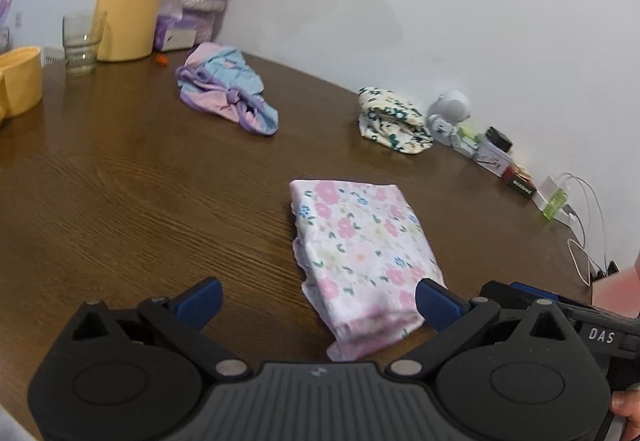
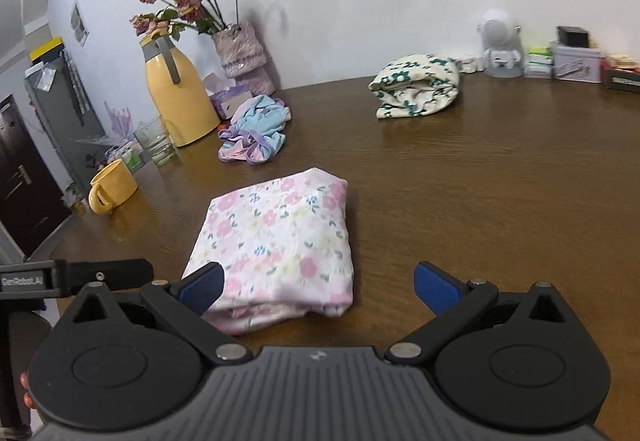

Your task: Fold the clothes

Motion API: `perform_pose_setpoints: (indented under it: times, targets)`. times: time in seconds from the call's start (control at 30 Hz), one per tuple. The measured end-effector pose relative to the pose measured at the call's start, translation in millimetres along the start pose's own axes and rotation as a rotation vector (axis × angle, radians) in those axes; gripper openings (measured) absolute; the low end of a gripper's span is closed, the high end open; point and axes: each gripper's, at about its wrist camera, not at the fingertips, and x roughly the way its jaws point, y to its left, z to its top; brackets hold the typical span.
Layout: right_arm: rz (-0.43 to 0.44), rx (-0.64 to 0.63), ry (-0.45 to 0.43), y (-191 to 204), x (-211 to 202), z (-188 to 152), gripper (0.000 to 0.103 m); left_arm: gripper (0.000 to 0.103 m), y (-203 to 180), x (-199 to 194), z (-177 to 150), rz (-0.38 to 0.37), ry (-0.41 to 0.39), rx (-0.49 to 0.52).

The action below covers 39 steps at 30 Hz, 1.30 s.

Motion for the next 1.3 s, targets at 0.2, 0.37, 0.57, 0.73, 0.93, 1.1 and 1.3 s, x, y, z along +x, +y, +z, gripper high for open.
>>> perform_pose_setpoints:
  times: [0.2, 0.37, 0.57, 0.73, 0.93, 1.1, 1.3]
  targets:
    - [0.028, -0.025, 0.063, -8, 24, 17, 0.103, 0.103, 4, 20, 14, 0.015, 0.022, -0.03]
    - [0.069, -0.004, 0.103, -15, 39, 18, 0.103, 0.103, 7, 34, 16, 0.027, 0.041, -0.063]
    - [0.065, 0.023, 0.122, -24, 54, 14, 0.103, 0.103, 10, 52, 13, 0.028, 0.083, -0.076]
    - [0.097, 0.049, 0.127, -29, 66, 16, 0.103, 0.102, 11, 61, 11, 0.015, 0.088, -0.073]
    - [0.126, 0.052, 0.14, -28, 80, 20, 0.102, 0.098, 8, 71, 16, -0.001, 0.075, -0.062]
    - [0.158, 0.053, 0.135, -25, 91, 25, 0.095, 0.08, 0, 81, 20, 0.014, 0.054, -0.031]
    - [0.184, 0.061, 0.128, -21, 98, 26, 0.082, 0.067, -9, 93, 24, 0.003, 0.044, -0.023]
